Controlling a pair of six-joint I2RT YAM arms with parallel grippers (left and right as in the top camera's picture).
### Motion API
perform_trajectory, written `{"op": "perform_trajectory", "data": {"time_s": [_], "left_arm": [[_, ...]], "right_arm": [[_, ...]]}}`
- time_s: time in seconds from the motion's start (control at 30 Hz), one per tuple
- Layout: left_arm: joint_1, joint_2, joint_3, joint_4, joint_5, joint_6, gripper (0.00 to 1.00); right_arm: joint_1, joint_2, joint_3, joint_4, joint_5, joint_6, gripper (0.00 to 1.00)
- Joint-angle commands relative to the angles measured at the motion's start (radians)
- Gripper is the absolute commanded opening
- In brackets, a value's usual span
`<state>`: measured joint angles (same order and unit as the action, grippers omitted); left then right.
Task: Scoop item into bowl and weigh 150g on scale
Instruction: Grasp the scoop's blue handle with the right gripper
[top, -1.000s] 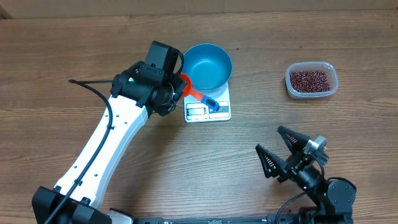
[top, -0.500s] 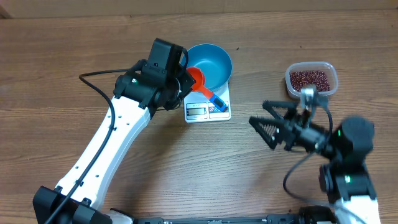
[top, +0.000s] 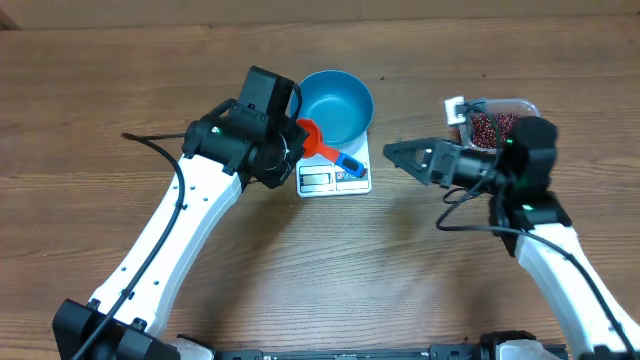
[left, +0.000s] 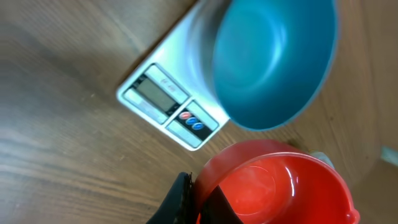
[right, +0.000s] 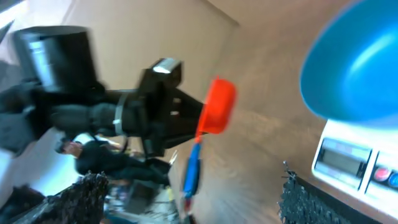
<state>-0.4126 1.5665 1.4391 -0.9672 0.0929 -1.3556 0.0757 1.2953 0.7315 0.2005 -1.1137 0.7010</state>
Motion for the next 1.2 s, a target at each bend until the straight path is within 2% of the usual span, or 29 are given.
{"op": "perform_trajectory", "data": {"time_s": [0.0,0.17,0.3,0.53,0.73,0.97,1.17], "left_arm": [[-0.001,-0.009,-0.005,-0.031,-0.038,-0.063,0.04],[-0.001,0.006,-0.005,-0.090,-0.076,-0.088,0.04],[-0.003,0.018,-0.005,-0.115,-0.074,-0.115,0.05],[-0.014,0.029,-0.005,-0.121,-0.066,-0.115,0.05],[-0.021,0.029,-0.005,-0.121,-0.066,-0.115,0.05],[-0.027,0.029,-0.005,-0.121,-0.067,-0.119,0.05],[-0.027,0.029,-0.005,-0.122,-0.067,-0.171,0.05]], "right_arm": [[0.063,0.046,0.019,0.008,0.046,0.058,0.87],[0.159,0.064,0.019,0.008,0.162,0.070,0.78],[0.230,0.064,0.019,0.004,0.275,0.145,0.70],[0.308,0.064,0.019,-0.002,0.370,0.253,0.49],[0.334,0.064,0.019,0.000,0.403,0.327,0.35],[0.336,0.064,0.019,0.000,0.406,0.378,0.26],[0.336,0.064,0.019,0.001,0.414,0.426,0.24]]}}
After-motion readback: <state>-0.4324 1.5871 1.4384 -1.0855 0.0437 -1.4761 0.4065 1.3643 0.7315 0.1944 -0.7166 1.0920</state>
